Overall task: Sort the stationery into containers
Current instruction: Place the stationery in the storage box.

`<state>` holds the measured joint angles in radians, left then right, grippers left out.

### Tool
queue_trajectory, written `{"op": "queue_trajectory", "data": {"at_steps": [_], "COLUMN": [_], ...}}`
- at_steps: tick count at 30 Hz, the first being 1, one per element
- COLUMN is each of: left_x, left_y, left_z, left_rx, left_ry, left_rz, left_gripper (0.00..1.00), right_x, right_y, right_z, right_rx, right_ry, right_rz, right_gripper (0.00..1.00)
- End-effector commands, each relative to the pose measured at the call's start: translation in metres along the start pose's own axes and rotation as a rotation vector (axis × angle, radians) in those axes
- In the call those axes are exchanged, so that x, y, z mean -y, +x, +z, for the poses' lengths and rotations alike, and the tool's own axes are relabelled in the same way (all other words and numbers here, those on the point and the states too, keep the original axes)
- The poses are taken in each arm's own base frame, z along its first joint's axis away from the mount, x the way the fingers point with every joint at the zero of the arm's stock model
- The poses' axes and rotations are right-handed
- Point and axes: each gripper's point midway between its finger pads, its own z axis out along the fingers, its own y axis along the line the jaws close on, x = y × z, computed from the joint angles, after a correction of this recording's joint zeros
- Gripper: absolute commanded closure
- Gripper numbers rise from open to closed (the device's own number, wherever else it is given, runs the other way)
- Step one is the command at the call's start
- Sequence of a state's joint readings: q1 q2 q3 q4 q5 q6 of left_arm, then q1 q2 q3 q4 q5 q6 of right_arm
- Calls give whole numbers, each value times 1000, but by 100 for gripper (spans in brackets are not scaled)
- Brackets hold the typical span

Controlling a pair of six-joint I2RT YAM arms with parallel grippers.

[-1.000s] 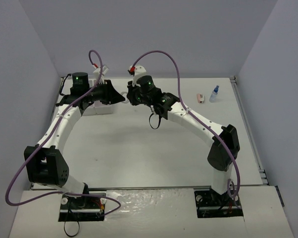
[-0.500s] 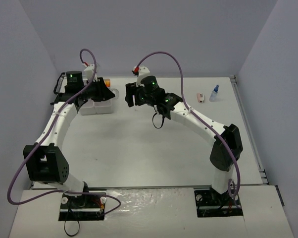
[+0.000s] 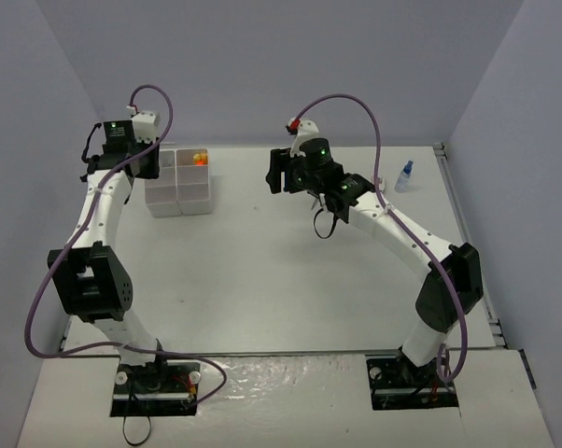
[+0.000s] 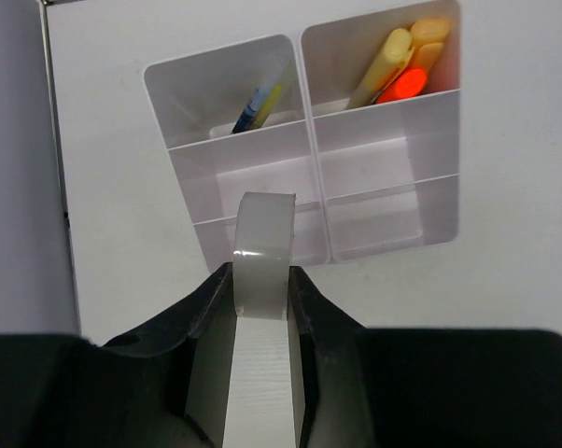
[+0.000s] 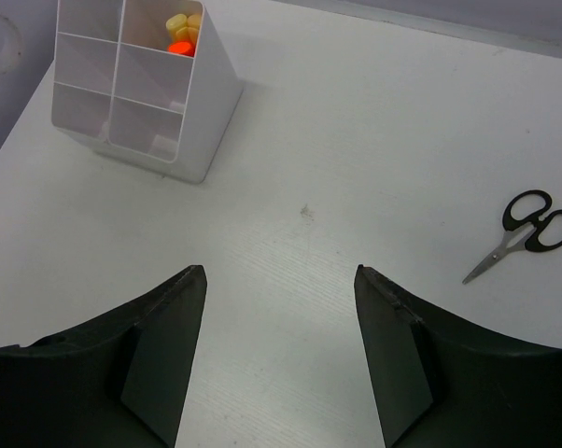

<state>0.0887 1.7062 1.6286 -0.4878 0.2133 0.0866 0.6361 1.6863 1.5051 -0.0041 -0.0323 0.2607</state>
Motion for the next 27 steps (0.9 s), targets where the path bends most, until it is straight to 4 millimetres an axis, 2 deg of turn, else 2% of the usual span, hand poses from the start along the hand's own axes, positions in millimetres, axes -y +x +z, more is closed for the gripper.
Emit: {"op": "queue_trajectory", "data": {"at_steps": [1, 8, 15, 20, 23, 27], "left_x": [-38, -40, -44, -36, -35, -32], "left_y": [-12, -10, -16, -10, -10, -12], "left_z": [-3, 24, 33, 35, 36, 37], "left_rx": [24, 0, 40, 50, 62, 86], "left_ry": [-97, -60, -57, -11, 4, 31], "left_rz": [71, 86, 97, 135, 153, 178], "left_gripper": [100, 100, 100, 100, 100, 100], "right_x": [-11, -8, -3, 16, 25, 36], "right_y": [-34, -36, -30, -16, -3, 4], "right_z": [-18, -18, -18, -23, -24, -25], "right_rx": [105, 104, 86, 64, 41, 28], "right_ry": [-37, -34, -13, 39, 57, 77], "right_rz": [4, 4, 13, 38, 51, 54], "right_gripper": [38, 38, 38, 37, 38, 37]}}
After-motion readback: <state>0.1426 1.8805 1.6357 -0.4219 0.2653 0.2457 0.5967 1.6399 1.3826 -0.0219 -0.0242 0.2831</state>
